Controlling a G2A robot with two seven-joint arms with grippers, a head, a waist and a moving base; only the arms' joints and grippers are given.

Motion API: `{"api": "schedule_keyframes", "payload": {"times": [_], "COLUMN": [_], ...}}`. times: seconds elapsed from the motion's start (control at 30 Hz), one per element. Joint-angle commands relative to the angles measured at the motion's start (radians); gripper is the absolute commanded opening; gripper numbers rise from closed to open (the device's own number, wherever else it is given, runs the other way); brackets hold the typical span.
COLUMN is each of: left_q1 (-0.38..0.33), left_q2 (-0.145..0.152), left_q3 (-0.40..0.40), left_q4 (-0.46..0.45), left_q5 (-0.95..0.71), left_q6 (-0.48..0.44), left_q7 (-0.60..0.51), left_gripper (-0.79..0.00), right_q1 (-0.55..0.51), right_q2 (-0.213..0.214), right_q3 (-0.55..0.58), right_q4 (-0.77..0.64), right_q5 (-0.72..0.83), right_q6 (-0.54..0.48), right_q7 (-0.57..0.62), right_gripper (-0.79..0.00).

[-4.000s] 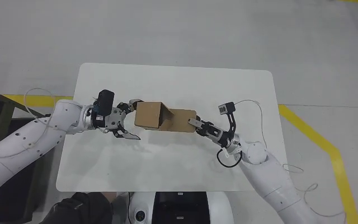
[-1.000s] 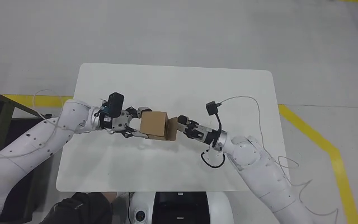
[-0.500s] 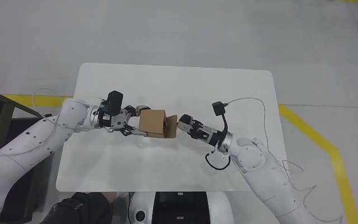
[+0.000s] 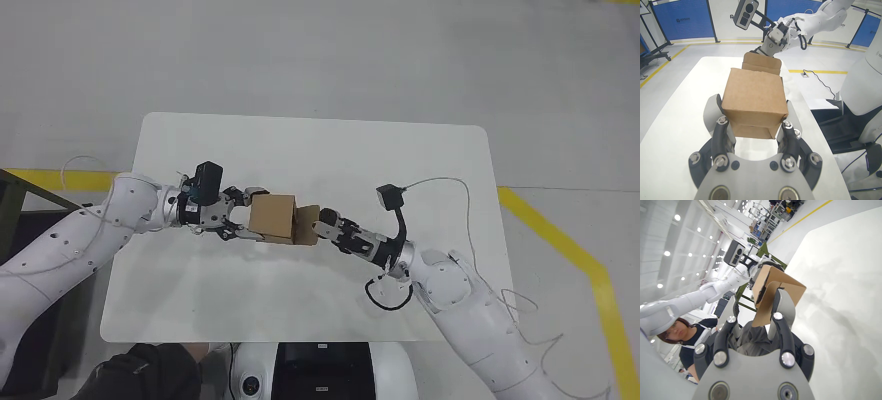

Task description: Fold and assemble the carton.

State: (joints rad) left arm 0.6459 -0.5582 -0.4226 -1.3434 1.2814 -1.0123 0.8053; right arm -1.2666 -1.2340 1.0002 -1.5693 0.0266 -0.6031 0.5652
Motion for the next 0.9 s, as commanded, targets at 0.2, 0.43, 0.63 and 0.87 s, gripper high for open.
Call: {"api": "schedule_keyframes", "payload": {"times": [0.2,0.43,0.63,0.87], "left_q1": [0.006,0.012,0.018,0.028], "left_q2": [-0.010,-0.015,-0.014,-0.012], "left_q3": [-0.011,-0.023,-0.034,-0.046], "left_q4": [0.009,0.005,-0.001,-0.010], "left_q5": [0.003,0.014,0.023,0.022], "left_q6": [0.000,0.000,0.000,0.000], "left_q7": [-0.009,-0.003,0.002,0.002], "left_gripper": [-0.320,-0.314,-0.317,-0.317], "right_q1": [0.010,0.027,0.046,0.059], "right_q2": [0.002,-0.003,-0.010,-0.024], "right_q3": [0.002,-0.014,-0.037,-0.066], "right_q4": [0.039,0.082,0.122,0.166], "right_q5": [0.069,0.202,0.285,0.457], "right_q6": [0.016,0.042,0.058,0.051], "right_q7": [0.048,0.101,0.146,0.206], "right_gripper": [-0.548,-0.619,-0.637,-0.668]}}
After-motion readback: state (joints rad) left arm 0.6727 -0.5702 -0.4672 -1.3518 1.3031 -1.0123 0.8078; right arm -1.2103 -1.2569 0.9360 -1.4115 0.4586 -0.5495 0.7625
